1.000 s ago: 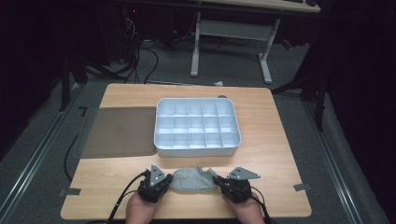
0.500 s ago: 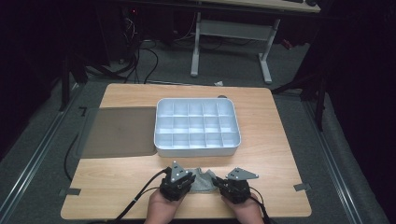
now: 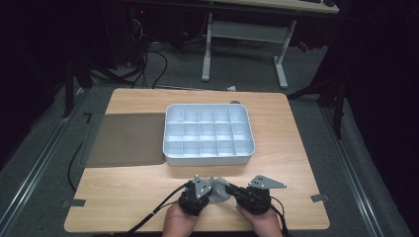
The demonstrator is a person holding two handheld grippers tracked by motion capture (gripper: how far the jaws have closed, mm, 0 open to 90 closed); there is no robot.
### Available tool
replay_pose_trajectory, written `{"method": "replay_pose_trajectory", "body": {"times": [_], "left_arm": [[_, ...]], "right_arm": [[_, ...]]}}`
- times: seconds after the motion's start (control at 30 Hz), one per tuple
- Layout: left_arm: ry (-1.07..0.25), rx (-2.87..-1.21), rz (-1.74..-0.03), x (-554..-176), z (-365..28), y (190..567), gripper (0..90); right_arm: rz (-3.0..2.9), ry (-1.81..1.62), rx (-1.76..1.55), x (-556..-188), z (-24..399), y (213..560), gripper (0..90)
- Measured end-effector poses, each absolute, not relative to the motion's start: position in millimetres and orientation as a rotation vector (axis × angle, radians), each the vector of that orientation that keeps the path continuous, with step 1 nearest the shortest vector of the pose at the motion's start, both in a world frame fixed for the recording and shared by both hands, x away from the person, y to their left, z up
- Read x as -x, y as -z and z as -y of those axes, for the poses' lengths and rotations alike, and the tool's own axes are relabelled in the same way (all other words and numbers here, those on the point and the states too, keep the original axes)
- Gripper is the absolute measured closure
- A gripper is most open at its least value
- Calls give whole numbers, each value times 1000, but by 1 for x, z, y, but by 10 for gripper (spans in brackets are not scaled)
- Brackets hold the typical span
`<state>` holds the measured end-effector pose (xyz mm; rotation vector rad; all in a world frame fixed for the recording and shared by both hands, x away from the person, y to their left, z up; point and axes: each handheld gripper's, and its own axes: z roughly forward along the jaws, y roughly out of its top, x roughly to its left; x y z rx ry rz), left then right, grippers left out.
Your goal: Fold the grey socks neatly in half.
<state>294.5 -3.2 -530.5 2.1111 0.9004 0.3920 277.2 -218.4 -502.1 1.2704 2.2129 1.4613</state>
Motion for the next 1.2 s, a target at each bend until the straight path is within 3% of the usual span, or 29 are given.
{"method": "replay_pose_trajectory", "body": {"times": [0.17, 0.37, 0.43, 0.63, 0.87, 1.2], "left_arm": [[-396, -2109, -900, -295, 4, 530, 854], [-382, -2025, -916, -294, -19, 518, 676], [-409, -1965, -975, -297, -52, 513, 634], [-237, -1934, -1012, -308, -73, 526, 534], [-116, -1888, -1049, -311, -80, 534, 760], [-71, -1852, -1024, -310, -85, 535, 776]], "right_arm": [[-2210, -1478, -1258, -275, 214, 502, 863], [-2199, -1452, -1265, -276, 216, 503, 861], [-2204, -1428, -1272, -277, 217, 503, 859], [-2209, -1368, -1285, -279, 214, 502, 858], [-2198, -1290, -1294, -278, 202, 497, 852], [-2196, -1218, -1260, -277, 181, 496, 852]]}}
